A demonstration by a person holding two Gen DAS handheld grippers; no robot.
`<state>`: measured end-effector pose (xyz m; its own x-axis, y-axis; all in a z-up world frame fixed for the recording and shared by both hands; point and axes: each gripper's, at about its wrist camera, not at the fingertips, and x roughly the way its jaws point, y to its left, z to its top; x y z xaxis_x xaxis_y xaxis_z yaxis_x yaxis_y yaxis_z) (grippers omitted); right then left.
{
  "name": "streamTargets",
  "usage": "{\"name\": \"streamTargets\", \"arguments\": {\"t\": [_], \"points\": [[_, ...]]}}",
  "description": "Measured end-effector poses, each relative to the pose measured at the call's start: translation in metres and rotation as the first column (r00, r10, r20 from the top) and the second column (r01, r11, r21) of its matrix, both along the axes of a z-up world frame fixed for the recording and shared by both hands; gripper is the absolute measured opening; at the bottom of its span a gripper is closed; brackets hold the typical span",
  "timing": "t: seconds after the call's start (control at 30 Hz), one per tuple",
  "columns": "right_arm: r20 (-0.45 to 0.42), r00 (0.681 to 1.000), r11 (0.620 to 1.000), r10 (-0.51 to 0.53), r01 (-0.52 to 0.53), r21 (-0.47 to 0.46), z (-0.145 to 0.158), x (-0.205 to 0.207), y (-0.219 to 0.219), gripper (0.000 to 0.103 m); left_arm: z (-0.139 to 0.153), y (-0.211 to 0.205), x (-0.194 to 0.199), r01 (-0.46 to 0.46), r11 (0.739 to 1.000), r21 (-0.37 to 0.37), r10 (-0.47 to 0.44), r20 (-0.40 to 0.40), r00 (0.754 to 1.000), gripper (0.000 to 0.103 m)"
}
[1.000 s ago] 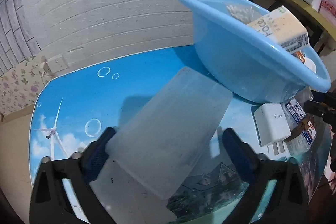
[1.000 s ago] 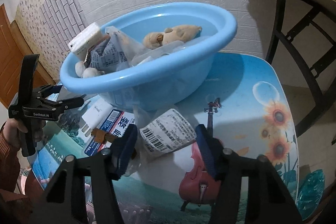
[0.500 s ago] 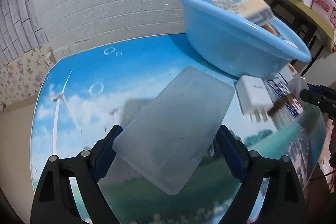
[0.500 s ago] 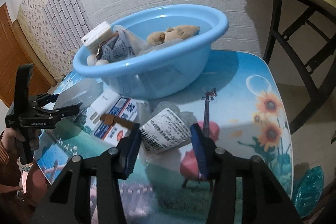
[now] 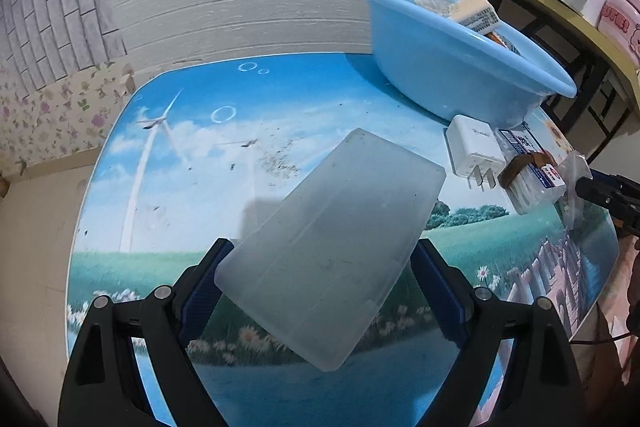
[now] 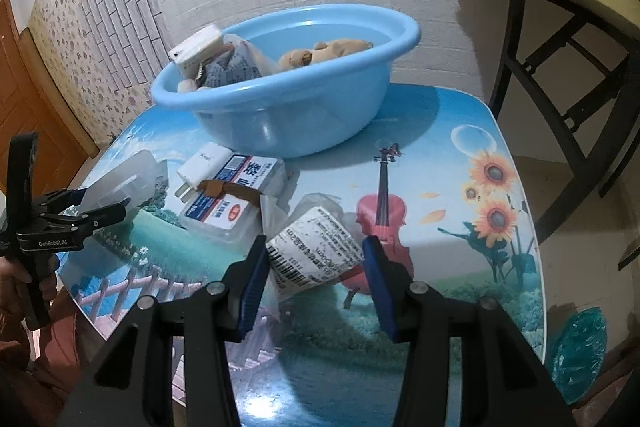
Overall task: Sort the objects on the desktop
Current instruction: 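Grasp the clear plastic box with the left gripper while the right gripper grasps the barcode bag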
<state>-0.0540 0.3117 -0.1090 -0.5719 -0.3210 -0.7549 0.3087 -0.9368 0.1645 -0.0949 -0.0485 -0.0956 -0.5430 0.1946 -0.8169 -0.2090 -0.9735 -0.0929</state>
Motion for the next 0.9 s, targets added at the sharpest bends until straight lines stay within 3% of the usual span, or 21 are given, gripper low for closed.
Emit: {"name": "streamTargets", "arguments": {"t": [0.33,0.9], "points": [[0.017,1.0,1.0,0.007,-0.007,-0.003,-0.001,0.004,-0.004,0.046,-0.002,0.001,0.007,0.006,1.0,0.007,-0.006,0.006,1.0,0.089],[0.035,0.999,1.0,-0.007,0.007,-0.02,-0.005,0.006,-0.005,0.053,0.004,0.031,0.036,0.179,0.982,0.056,-0.18,0.014,0.984,0.09]]}}
